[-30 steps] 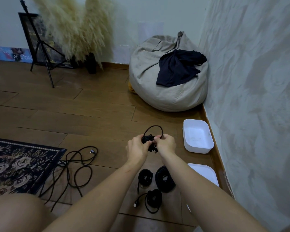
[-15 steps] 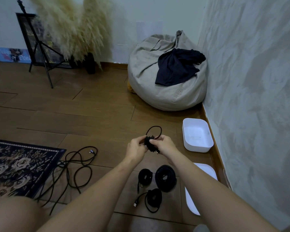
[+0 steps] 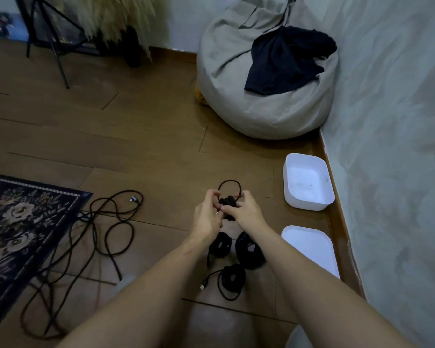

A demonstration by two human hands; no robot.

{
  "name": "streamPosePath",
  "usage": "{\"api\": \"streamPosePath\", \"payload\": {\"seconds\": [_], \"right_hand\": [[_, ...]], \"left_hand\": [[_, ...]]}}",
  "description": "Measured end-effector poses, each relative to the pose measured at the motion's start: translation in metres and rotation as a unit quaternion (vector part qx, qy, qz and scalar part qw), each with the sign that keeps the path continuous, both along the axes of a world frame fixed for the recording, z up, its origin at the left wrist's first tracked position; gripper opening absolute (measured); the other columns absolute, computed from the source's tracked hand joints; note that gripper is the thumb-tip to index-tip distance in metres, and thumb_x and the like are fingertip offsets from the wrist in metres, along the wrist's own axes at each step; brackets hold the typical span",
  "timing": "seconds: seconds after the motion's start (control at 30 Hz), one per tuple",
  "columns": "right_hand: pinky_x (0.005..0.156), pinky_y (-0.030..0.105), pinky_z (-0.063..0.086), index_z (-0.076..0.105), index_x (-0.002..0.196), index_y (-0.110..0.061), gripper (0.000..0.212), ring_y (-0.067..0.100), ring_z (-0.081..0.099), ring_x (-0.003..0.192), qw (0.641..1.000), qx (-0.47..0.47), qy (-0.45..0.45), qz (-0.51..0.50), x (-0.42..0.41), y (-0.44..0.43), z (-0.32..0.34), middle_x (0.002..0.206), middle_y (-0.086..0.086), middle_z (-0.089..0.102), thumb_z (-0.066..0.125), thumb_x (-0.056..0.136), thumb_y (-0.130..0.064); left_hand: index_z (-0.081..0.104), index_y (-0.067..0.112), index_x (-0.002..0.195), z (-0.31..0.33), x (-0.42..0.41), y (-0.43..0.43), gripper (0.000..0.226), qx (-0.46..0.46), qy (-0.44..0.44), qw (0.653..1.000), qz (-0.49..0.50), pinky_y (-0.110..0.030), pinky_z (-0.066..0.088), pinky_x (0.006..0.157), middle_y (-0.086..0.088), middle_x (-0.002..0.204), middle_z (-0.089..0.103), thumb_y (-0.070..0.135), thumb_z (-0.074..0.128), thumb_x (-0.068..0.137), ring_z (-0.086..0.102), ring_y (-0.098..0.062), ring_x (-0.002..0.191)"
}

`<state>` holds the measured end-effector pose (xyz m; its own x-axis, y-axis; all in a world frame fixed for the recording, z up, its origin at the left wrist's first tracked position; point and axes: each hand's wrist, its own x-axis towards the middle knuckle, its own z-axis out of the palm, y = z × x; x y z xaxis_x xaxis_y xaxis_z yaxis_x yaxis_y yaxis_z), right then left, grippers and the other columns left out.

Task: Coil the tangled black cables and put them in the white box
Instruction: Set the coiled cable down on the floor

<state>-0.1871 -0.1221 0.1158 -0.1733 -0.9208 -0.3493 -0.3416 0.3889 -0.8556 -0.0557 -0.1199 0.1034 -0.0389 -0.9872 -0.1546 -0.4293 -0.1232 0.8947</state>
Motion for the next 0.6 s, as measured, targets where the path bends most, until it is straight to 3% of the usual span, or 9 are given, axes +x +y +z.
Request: {"api": "streamPosePath", "payload": {"seconds": [0.07, 0.13, 0.23, 0.37, 0.47, 0.53, 0.6], "right_hand": [[0.087, 0.035, 0.054, 0.046, 0.127, -0.021, 0.05, 0.02, 0.068, 0.103, 0.999, 0.02, -0.011, -0.027, 0.001, -0.003, -0.021, 0.114, 0.004, 0.07, 0.078, 0.088, -0.02], [0.084, 0.031, 0.053, 0.043, 0.136, -0.022, 0.055, 0.02, 0.067, 0.102, 0.998, 0.034, -0.02, -0.044, 0.0, -0.006, -0.04, 0.116, 0.007, 0.068, 0.073, 0.09, -0.015], [0.062, 0.018, 0.049, 0.052, 0.124, -0.017, 0.033, 0.011, 0.063, 0.085, 0.997, 0.057, -0.005, -0.05, -0.005, -0.014, -0.069, 0.114, 0.005, 0.064, 0.067, 0.095, -0.012], [0.079, 0.032, 0.05, 0.055, 0.117, -0.016, 0.02, 0.019, 0.061, 0.096, 0.995, 0.093, 0.015, -0.031, -0.007, -0.034, -0.103, 0.117, 0.007, 0.064, 0.065, 0.099, -0.016], [0.083, 0.03, 0.045, 0.052, 0.133, -0.014, 0.033, 0.017, 0.055, 0.107, 0.995, 0.098, 0.014, -0.034, -0.011, -0.049, -0.125, 0.123, 0.001, 0.056, 0.062, 0.102, -0.017], [0.093, 0.035, 0.05, 0.052, 0.14, -0.015, 0.04, 0.021, 0.056, 0.119, 0.992, 0.118, -0.005, -0.037, -0.017, -0.056, -0.142, 0.131, 0.0, 0.054, 0.062, 0.101, -0.015], [0.104, 0.048, 0.051, 0.059, 0.136, -0.016, 0.035, 0.029, 0.058, 0.125, 0.99, 0.138, -0.022, -0.029, -0.019, -0.061, -0.157, 0.139, 0.008, 0.059, 0.062, 0.101, -0.014]], "left_hand": [[0.047, 0.037, 0.122, -0.02, 0.005, -0.001, 0.047, 0.016, -0.01, 1.0, 0.003, -0.034, 0.056, 0.062, -0.001, 0.098, 0.062, 0.002, 0.063, 0.094, 0.065, -0.02, 0.071], [0.054, 0.029, 0.129, -0.042, 0.012, -0.001, 0.043, 0.015, -0.034, 0.999, 0.002, -0.044, 0.06, 0.075, 0.0, 0.101, 0.063, 0.007, 0.065, 0.094, 0.068, -0.026, 0.083], [0.069, 0.016, 0.126, -0.074, 0.027, -0.004, 0.03, 0.007, -0.086, 0.996, 0.005, -0.044, 0.055, 0.091, -0.006, 0.113, 0.065, 0.011, 0.064, 0.097, 0.065, -0.025, 0.104], [0.074, 0.01, 0.117, -0.105, 0.036, -0.013, 0.023, 0.028, -0.109, 0.993, 0.026, -0.028, 0.046, 0.093, -0.009, 0.113, 0.065, 0.008, 0.065, 0.096, 0.062, -0.024, 0.108], [0.072, 0.004, 0.11, -0.124, 0.041, -0.024, 0.019, 0.036, -0.128, 0.989, 0.06, -0.019, 0.036, 0.087, -0.005, 0.104, 0.06, 0.001, 0.063, 0.094, 0.059, -0.027, 0.105], [0.072, 0.004, 0.106, -0.136, 0.048, -0.03, 0.014, 0.044, -0.149, 0.986, 0.053, -0.021, 0.035, 0.084, -0.002, 0.099, 0.055, 0.003, 0.064, 0.095, 0.059, -0.029, 0.104], [0.073, 0.006, 0.105, -0.15, 0.057, -0.036, 0.012, 0.052, -0.18, 0.982, 0.034, -0.025, 0.039, 0.083, -0.003, 0.097, 0.057, 0.009, 0.066, 0.096, 0.061, -0.031, 0.103]]}}
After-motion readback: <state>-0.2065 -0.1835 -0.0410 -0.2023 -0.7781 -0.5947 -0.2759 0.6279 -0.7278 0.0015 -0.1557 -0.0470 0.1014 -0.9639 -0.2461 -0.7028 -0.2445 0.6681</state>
